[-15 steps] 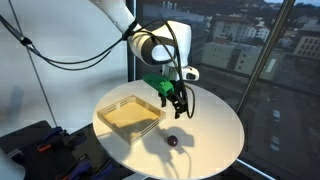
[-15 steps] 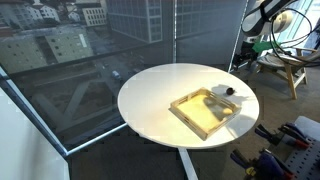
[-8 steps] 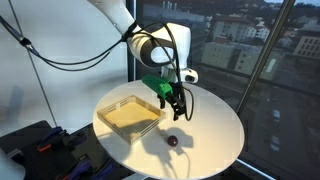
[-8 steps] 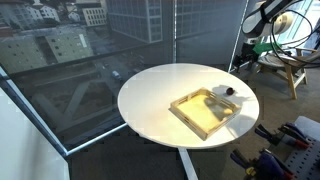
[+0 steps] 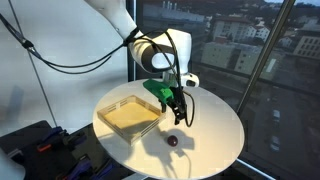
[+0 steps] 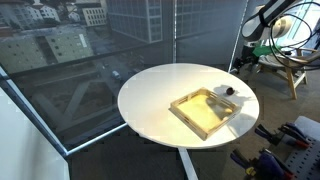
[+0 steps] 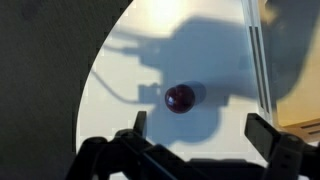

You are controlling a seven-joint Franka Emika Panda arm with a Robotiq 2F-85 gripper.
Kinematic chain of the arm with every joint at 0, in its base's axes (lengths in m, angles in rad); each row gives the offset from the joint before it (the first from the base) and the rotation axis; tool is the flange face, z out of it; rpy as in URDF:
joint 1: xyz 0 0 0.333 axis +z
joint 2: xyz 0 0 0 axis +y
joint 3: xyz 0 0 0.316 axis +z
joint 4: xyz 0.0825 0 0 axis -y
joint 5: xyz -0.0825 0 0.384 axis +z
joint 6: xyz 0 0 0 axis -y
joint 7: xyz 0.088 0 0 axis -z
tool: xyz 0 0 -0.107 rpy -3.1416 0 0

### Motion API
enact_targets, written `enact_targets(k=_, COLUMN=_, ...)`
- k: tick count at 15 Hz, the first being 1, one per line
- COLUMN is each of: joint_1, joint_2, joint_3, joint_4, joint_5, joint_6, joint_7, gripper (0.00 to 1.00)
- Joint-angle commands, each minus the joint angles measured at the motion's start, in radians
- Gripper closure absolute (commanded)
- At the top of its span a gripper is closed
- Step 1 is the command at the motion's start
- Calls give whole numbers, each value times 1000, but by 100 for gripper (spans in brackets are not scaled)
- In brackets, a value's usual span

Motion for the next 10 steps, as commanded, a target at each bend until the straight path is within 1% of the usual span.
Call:
enact_targets(k=1, joint_1=-10, joint_2=32, joint_3=0, joint_4=29, joint_5=15, joint_6=14, joint_7=-11, gripper=0)
enact_targets(k=10, joint_1=-27, joint_2=130, joint_3=13, joint_4=113, joint_5=46, joint_6=17, joint_7=-9, gripper=0)
